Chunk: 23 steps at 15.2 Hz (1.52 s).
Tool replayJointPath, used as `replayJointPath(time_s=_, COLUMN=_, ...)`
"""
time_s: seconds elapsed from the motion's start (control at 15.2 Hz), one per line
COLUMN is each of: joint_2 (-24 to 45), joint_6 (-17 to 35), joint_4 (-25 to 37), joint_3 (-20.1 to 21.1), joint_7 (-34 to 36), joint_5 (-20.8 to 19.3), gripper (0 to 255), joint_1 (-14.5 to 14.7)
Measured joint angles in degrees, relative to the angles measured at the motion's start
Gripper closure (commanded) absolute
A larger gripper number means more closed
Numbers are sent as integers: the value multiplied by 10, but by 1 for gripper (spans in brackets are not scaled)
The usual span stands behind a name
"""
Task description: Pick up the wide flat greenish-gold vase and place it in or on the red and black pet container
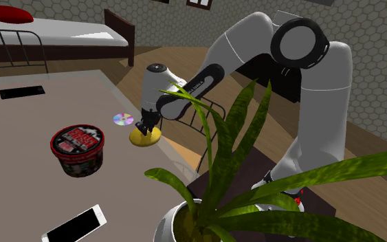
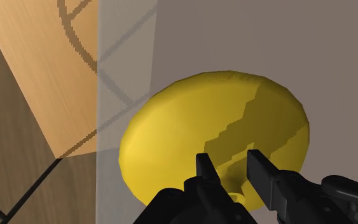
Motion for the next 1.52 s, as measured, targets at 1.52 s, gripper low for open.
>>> replayJointPath(time_s=1.52, joint_2=-129, joint_6=-131, joint_4=9, joint_3=43, joint_7=-61, joint_5=74, gripper=255, joint_1=-30)
